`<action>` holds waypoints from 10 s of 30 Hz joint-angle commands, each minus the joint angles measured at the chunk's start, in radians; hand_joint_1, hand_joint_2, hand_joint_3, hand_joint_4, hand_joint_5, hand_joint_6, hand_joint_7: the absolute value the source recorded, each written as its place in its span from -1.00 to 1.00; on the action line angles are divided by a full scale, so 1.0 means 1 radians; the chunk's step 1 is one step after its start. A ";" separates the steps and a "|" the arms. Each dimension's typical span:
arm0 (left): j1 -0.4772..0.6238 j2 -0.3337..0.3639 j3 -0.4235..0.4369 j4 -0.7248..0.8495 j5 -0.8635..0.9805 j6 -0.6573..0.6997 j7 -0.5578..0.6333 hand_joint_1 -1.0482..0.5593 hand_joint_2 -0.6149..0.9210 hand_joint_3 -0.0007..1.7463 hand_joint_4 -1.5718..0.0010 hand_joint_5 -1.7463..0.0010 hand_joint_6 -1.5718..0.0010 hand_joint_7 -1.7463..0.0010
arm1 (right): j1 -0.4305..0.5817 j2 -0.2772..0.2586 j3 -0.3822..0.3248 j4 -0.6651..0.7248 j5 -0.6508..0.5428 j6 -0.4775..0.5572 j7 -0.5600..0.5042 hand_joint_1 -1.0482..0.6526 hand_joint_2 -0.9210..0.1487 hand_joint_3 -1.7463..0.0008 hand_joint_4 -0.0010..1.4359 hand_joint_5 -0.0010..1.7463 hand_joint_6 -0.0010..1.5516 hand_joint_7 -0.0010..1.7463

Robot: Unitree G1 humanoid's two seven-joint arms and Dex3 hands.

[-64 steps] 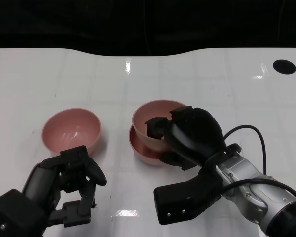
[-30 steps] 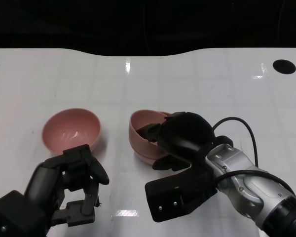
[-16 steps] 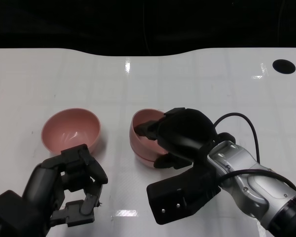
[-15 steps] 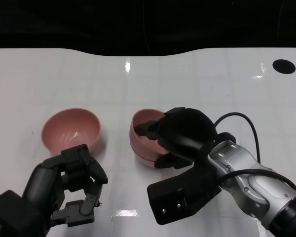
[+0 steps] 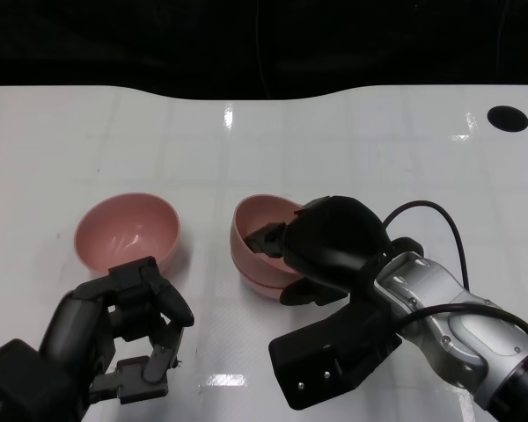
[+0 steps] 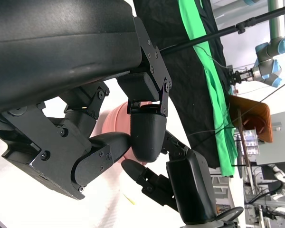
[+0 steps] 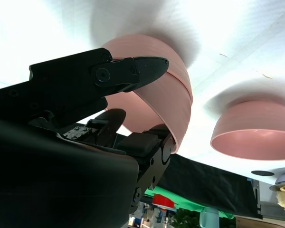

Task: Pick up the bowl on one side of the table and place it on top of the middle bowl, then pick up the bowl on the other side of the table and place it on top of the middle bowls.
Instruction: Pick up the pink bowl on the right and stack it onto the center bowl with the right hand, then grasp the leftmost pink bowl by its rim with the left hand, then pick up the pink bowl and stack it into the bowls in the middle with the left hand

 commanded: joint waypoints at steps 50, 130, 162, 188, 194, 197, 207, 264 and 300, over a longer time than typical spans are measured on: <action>0.001 0.012 0.014 -0.005 0.009 0.016 0.001 0.10 0.34 0.43 -0.07 -1.00 -0.11 -0.62 | 0.139 -0.124 -0.159 -0.211 0.106 -0.094 -0.048 -0.47 -1.00 0.88 -0.17 -0.31 -0.17 -0.99; -0.035 0.054 0.067 0.024 0.023 -0.050 0.000 -0.02 0.59 -0.23 0.02 -0.57 0.08 -0.31 | 0.792 -0.009 -0.599 -0.563 0.863 -0.220 0.067 0.27 0.29 -0.90 0.27 1.00 0.08 0.75; -0.290 0.430 -0.082 0.036 0.823 0.031 0.000 -0.36 0.83 -1.00 0.41 0.59 0.32 1.00 | 0.787 0.009 -0.599 -0.597 0.848 -0.162 0.065 0.27 0.29 -0.87 0.25 1.00 0.07 0.70; -0.509 0.436 -0.317 0.437 1.051 0.053 0.107 -0.31 0.84 -0.99 0.14 0.87 0.26 0.99 | 0.782 0.005 -0.589 -0.584 0.822 -0.179 0.071 0.26 0.33 -0.88 0.29 1.00 0.08 0.74; -0.564 0.435 -0.382 0.545 1.084 0.037 0.146 -0.27 0.90 -0.98 0.00 0.85 0.19 0.97 | 0.783 0.008 -0.585 -0.584 0.816 -0.182 0.071 0.27 0.33 -0.89 0.28 1.00 0.08 0.73; -0.596 0.435 -0.410 0.611 1.081 0.010 0.173 -0.24 0.92 -0.98 -0.14 0.79 0.12 0.96 | 0.785 0.007 -0.584 -0.587 0.815 -0.175 0.073 0.27 0.34 -0.89 0.28 1.00 0.08 0.73; -0.675 0.427 -0.472 0.757 1.072 -0.022 0.186 -0.09 0.99 -0.97 0.13 -0.44 -0.10 0.96 | 0.788 0.008 -0.581 -0.594 0.812 -0.170 0.073 0.27 0.36 -0.89 0.28 1.00 0.08 0.73; -0.700 0.509 -0.395 0.497 0.922 -0.111 0.180 -0.09 1.00 -0.71 0.10 -0.80 -0.38 0.52 | 0.769 0.003 -0.592 -0.550 0.800 -0.202 0.077 0.26 0.35 -0.89 0.29 1.00 0.06 0.75; -0.913 0.388 -0.423 0.459 0.890 -0.235 -0.005 -0.10 1.00 -0.82 -0.02 -0.58 -0.14 -0.01 | 0.763 0.009 -0.582 -0.534 0.797 -0.192 0.089 0.25 0.36 -0.87 0.28 1.00 0.06 0.76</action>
